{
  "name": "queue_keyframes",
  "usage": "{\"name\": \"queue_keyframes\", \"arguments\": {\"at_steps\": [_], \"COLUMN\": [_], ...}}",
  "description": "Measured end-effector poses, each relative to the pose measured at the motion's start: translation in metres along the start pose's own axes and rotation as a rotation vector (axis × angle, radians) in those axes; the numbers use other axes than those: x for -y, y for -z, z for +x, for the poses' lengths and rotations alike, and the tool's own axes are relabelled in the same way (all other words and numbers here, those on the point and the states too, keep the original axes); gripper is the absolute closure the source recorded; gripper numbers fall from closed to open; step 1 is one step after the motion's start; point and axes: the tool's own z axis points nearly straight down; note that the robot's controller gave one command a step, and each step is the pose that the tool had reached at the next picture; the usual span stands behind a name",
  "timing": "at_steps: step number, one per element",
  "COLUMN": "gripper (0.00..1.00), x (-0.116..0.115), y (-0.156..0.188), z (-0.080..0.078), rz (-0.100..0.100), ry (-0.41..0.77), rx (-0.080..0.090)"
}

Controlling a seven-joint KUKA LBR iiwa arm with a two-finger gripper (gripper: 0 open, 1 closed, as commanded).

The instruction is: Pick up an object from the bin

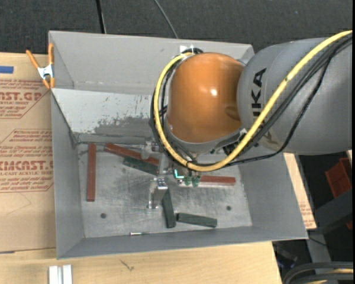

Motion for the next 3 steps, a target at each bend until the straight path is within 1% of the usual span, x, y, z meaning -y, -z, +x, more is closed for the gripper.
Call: {"name": "queue_keyframes", "arguments": {"at_steps": [1, 2, 3], "gripper": [0.00, 0.00, 0.00], "x": [0.001, 0.041, 0.055], "y": [0.004, -0.064, -0.096], "z": [-0.002, 0.000, -0.002], "rz": [-0.001, -0.003, 0.001], "ry": [-0.002, -0.063, -0.049], "rx": [0.007, 0.012, 0.002]}}
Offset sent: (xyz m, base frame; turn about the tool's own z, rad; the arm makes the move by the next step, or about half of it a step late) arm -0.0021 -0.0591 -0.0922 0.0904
